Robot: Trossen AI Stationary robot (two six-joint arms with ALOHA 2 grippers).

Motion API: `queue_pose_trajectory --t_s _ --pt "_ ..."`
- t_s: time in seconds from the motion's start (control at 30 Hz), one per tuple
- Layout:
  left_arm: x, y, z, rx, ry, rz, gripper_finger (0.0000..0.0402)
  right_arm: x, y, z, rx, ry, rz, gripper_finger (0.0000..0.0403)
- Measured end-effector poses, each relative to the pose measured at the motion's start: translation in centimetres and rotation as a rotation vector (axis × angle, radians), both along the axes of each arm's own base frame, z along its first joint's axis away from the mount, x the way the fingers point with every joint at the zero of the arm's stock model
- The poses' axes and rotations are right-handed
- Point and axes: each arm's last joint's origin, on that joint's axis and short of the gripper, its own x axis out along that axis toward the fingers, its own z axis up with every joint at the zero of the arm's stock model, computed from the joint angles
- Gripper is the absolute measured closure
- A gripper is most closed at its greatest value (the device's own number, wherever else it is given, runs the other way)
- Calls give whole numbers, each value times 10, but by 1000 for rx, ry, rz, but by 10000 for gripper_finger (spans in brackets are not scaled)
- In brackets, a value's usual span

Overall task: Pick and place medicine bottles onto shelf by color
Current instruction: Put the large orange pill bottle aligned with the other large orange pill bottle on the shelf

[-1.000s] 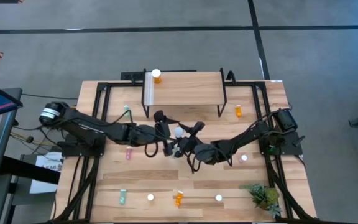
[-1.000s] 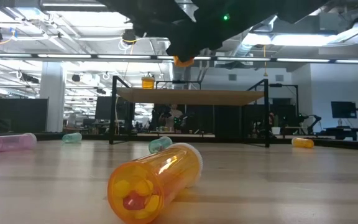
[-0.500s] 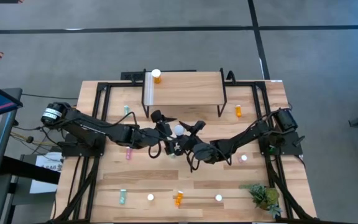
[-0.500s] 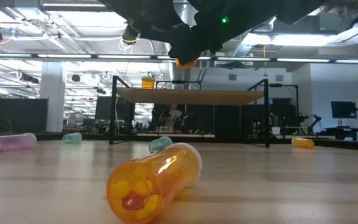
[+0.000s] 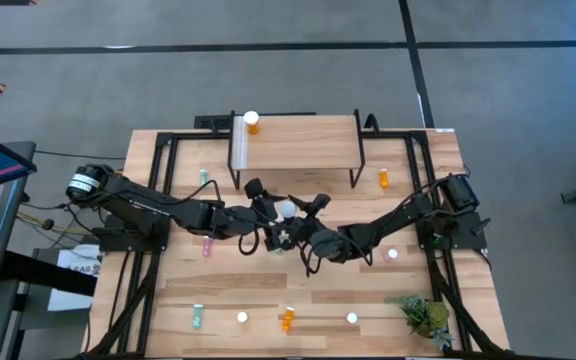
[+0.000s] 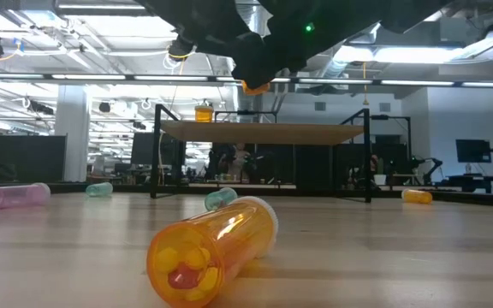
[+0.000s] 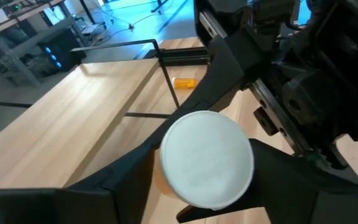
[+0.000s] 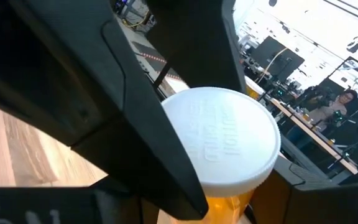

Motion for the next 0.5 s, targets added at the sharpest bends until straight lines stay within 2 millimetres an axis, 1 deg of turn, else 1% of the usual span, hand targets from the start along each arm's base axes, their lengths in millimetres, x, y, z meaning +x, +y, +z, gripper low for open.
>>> queue_pose_trajectory --t_s 0.13,0.23,0.33,0.5 --pt "0 0 0 0 0 -1 198 0 0 0 0 0 -1 200" --pt "0 0 0 1 0 0 211 0 0 0 0 1 -1 200" --pt "0 0 0 1 1 0 213 0 0 0 0 1 -1 200" --pt "0 0 0 9 3 -3 204 0 0 0 -1 1 -1 199"
